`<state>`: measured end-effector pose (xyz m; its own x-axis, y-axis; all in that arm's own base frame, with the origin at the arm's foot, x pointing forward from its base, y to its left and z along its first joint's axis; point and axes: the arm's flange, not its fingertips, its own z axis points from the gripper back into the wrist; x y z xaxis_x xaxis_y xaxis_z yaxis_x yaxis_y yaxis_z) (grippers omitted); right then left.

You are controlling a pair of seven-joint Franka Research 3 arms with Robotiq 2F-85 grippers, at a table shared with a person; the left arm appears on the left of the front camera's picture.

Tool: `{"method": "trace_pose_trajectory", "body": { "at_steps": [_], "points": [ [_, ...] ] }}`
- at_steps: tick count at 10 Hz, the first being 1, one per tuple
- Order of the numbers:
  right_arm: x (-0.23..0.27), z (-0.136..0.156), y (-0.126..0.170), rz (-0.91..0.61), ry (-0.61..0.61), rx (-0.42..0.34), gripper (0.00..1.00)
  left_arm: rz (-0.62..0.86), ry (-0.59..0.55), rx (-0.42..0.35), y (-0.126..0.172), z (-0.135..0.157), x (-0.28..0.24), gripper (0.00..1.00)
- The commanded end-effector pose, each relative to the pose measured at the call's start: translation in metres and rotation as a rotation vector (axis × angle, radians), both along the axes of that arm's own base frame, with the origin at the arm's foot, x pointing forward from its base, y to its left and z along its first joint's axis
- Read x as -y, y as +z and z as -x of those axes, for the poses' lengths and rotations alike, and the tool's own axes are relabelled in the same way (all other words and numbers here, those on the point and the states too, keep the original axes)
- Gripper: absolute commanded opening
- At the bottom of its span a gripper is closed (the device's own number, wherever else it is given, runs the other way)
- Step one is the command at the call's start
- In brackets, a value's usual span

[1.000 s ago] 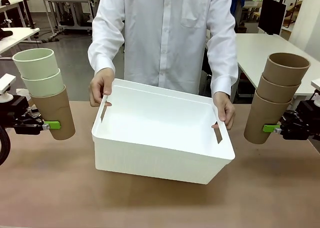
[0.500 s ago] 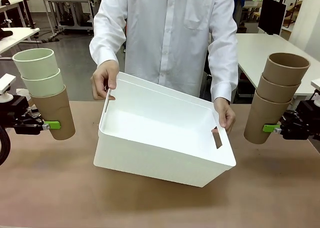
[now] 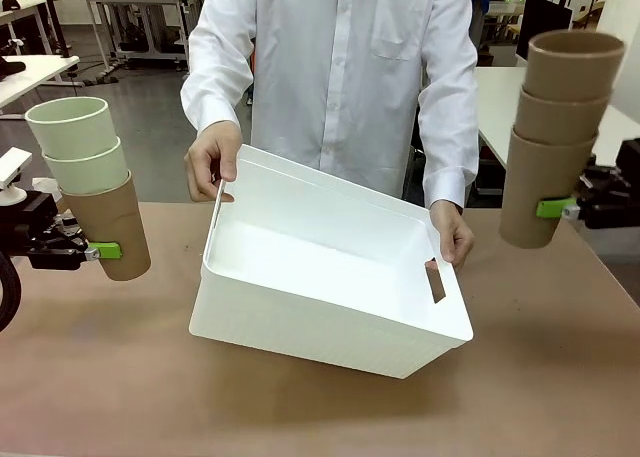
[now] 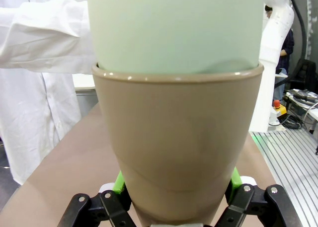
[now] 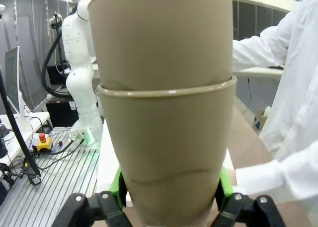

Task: Stack the cups and store them in the basket.
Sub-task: Place the stack of Reusable plastic cups into the Pantry Basket.

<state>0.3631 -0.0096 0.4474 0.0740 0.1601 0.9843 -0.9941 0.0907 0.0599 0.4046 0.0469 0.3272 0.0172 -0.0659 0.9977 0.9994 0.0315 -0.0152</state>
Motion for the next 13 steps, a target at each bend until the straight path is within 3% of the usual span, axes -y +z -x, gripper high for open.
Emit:
{"method": "trace_pose_trajectory", "body": {
  "at_steps": [1, 5, 7, 9, 13],
  "points": [
    [-0.039, 0.01, 0.029, 0.144, -0.032, -0.049, 0.85, 0.008, -0.001, 0.01, 0.005, -0.001, 0.0, 0.84],
    [-0.14, -0.016, 0.045, 0.463, -0.096, -0.064, 0.85, 0.008, -0.001, 0.01, 0.005, -0.001, 0.0, 0.84],
    [-0.182, -0.014, 0.039, 0.606, -0.121, -0.063, 0.85, 0.008, -0.001, 0.01, 0.005, -0.001, 0.0, 0.84],
    [-0.218, -0.006, 0.024, 0.745, -0.139, -0.063, 0.85, 0.008, -0.001, 0.01, 0.005, -0.001, 0.0, 0.84],
    [-0.241, 0.026, -0.017, 0.872, -0.164, -0.062, 0.85, 0.008, -0.001, 0.01, 0.005, -0.001, 0.0, 0.84]
  ]
}}
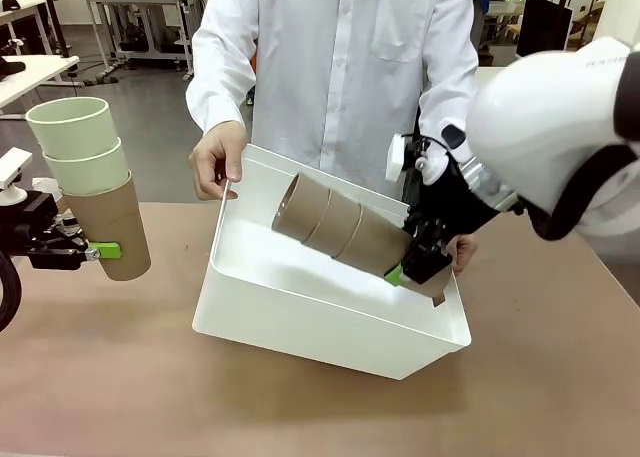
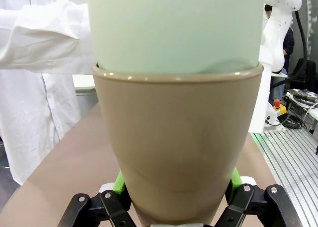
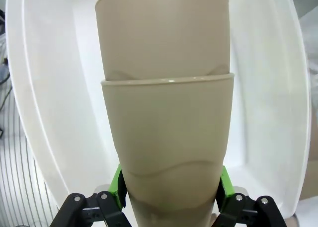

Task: Stack the cups and store them in the basket.
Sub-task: Place the stack of Reusable plastic cups into the Pantry Basket.

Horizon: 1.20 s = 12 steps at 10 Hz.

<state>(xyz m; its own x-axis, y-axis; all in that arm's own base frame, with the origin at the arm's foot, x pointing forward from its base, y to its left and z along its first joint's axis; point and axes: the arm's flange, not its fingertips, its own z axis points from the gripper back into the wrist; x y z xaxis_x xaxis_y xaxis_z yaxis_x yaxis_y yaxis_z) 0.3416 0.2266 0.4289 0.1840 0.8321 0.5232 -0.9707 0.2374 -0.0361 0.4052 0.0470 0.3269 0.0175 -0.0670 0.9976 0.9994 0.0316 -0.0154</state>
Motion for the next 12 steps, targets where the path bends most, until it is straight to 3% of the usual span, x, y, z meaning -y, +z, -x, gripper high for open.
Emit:
{"method": "trace_pose_trajectory", "body": {
  "at_steps": [1, 8, 12],
  "points": [
    [-0.014, 0.007, -0.007, 0.029, -0.025, -0.006, 0.85, 0.009, -0.001, 0.01, 0.005, 0.0, 0.0, 0.84],
    [-0.078, -0.021, -0.051, 0.017, 0.017, -0.052, 0.85, 0.009, -0.001, 0.01, 0.005, 0.0, 0.0, 0.84],
    [-0.073, -0.013, -0.052, 0.043, 0.041, -0.082, 0.85, 0.009, -0.001, 0.01, 0.005, 0.0, 0.0, 0.84]
  ]
}}
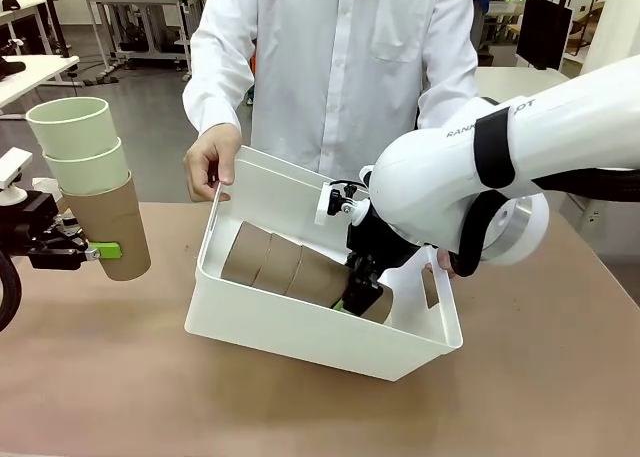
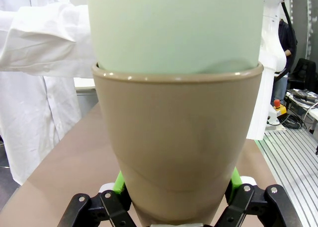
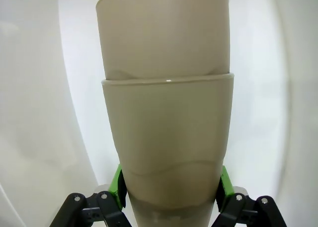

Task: Stack the cups and store them in the basket.
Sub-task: Place the stack of Reusable plastic cups into the Pantry Basket.

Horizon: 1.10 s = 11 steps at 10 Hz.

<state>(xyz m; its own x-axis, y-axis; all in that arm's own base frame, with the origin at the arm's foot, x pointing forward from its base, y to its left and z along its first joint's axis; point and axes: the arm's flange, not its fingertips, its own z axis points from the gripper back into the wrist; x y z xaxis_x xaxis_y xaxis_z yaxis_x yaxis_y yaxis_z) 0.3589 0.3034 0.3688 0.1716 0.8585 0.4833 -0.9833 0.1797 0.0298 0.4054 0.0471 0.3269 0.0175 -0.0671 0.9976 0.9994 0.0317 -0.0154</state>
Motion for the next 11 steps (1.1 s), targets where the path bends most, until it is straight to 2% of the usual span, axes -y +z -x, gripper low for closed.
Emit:
{"method": "trace_pose_trajectory", "body": {
  "at_steps": [1, 2, 4, 7, 9, 11],
  "points": [
    [0.003, 0.003, 0.008, 0.009, -0.008, -0.004, 0.85, 0.009, -0.001, 0.01, 0.005, 0.0, 0.0, 0.84],
    [0.003, 0.005, 0.008, 0.004, 0.012, -0.01, 1.0, 0.009, -0.001, 0.01, 0.005, 0.0, 0.0, 0.84],
    [0.007, 0.008, 0.013, -0.023, 0.025, -0.009, 1.0, 0.009, -0.001, 0.01, 0.005, 0.0, 0.0, 0.84],
    [0.028, 0.008, 0.039, -0.072, 0.018, -0.019, 1.0, 0.009, -0.001, 0.01, 0.005, 0.0, 0.0, 0.84],
    [0.053, 0.006, 0.062, -0.09, 0.009, -0.029, 1.0, 0.009, -0.001, 0.01, 0.005, 0.0, 0.0, 0.84],
    [0.09, 0.005, 0.099, -0.14, 0.027, -0.052, 1.0, 0.009, -0.001, 0.01, 0.005, 0.0, 0.0, 0.84]
  ]
}}
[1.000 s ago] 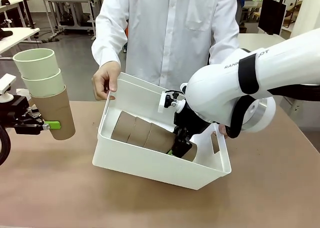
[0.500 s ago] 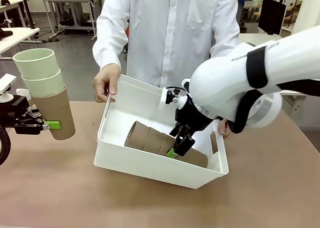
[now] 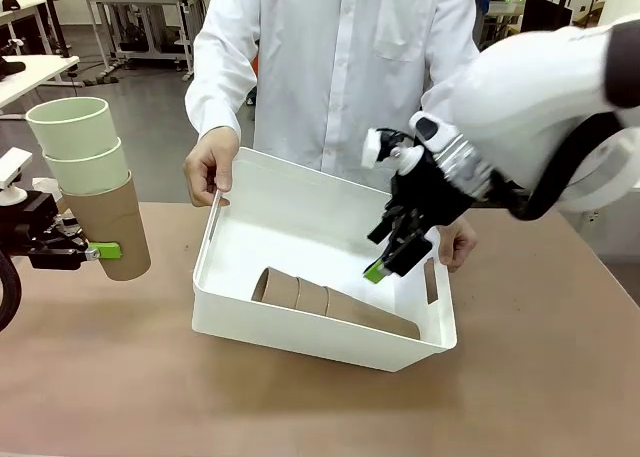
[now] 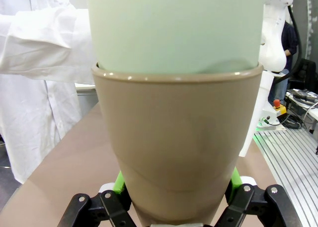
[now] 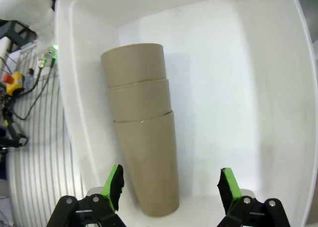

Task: Stack the cups and store them in the basket.
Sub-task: Place the stack of Reusable plastic cups into the Pantry Basket.

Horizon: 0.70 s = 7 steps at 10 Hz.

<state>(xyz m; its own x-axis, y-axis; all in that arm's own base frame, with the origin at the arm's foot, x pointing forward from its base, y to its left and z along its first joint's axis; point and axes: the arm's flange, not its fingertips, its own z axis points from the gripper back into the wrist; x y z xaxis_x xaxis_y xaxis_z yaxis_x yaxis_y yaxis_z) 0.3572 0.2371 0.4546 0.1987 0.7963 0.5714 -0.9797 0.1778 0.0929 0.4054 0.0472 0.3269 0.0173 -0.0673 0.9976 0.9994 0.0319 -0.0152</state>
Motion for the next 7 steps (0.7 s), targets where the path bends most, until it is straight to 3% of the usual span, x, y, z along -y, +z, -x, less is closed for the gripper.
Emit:
{"method": "trace_pose_trajectory", "body": {
  "at_steps": [1, 4, 7],
  "points": [
    [0.051, 0.005, 0.038, -0.066, 0.037, -0.014, 1.0, 0.009, -0.001, 0.01, 0.005, 0.0, 0.0, 0.84],
    [0.145, 0.004, 0.107, -0.242, 0.056, -0.006, 1.0, 0.009, -0.001, 0.01, 0.005, 0.0, 0.0, 0.84],
    [0.251, -0.017, 0.125, -0.346, -0.004, 0.067, 1.0, 0.009, -0.001, 0.01, 0.005, 0.0, 0.0, 0.84]
  ]
}}
